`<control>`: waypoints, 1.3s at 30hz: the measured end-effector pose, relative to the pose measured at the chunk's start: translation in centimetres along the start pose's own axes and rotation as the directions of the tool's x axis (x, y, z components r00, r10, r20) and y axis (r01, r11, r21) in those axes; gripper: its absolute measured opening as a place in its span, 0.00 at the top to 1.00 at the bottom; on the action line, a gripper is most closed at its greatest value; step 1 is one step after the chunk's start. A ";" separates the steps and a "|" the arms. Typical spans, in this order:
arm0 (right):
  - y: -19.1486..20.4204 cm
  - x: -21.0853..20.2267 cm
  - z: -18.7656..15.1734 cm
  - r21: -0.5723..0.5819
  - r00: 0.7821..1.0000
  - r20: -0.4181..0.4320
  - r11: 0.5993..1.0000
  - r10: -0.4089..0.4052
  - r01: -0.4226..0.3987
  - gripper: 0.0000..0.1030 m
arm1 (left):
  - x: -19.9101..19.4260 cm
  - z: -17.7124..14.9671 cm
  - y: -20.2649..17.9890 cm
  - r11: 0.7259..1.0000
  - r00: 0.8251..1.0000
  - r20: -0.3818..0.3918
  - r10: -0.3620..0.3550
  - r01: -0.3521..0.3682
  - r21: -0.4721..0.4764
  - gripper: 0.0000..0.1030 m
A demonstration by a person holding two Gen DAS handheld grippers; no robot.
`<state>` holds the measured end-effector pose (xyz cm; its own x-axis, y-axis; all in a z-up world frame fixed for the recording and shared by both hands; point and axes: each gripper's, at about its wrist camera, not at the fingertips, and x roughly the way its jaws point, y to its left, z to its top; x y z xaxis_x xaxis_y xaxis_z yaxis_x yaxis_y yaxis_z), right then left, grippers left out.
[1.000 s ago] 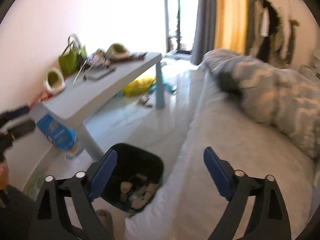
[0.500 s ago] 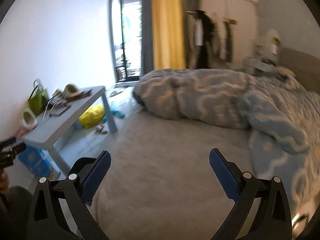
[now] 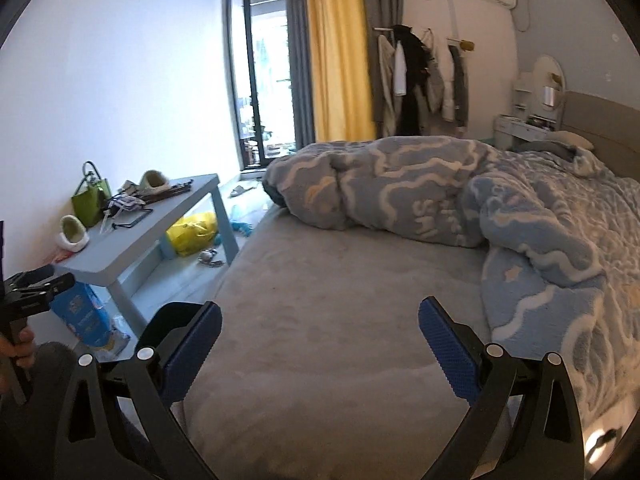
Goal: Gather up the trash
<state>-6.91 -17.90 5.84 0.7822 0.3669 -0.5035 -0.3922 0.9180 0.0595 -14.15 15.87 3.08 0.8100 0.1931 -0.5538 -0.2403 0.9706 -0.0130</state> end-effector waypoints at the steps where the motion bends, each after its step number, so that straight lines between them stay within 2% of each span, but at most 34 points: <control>1: -0.1 -0.1 0.0 0.004 1.000 0.002 1.000 0.009 -0.009 0.03 | 0.1 0.0 -0.1 1.000 1.000 -0.002 -0.002 0.002 0.002 0.03; 8: 0.0 -0.3 0.1 0.014 1.000 0.005 1.000 0.022 -0.022 0.03 | 0.3 -0.2 -0.7 0.999 1.000 -0.009 0.013 -0.013 0.030 0.03; 19: 0.0 0.0 0.1 0.003 1.000 -0.001 1.000 0.024 -0.024 0.03 | 0.6 -0.3 -0.1 1.000 1.000 -0.023 0.002 -0.002 -0.011 0.03; 39: 0.0 0.1 0.1 -0.002 1.000 -0.004 1.000 0.024 -0.024 0.03 | 0.6 -0.5 0.0 1.000 1.000 -0.024 0.005 -0.005 -0.003 0.03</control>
<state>-6.79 -17.81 5.84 0.7705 0.3886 -0.5053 -0.4120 0.9085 0.0705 -13.89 15.94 2.31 0.7959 0.1941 -0.5734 -0.2457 0.9693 -0.0129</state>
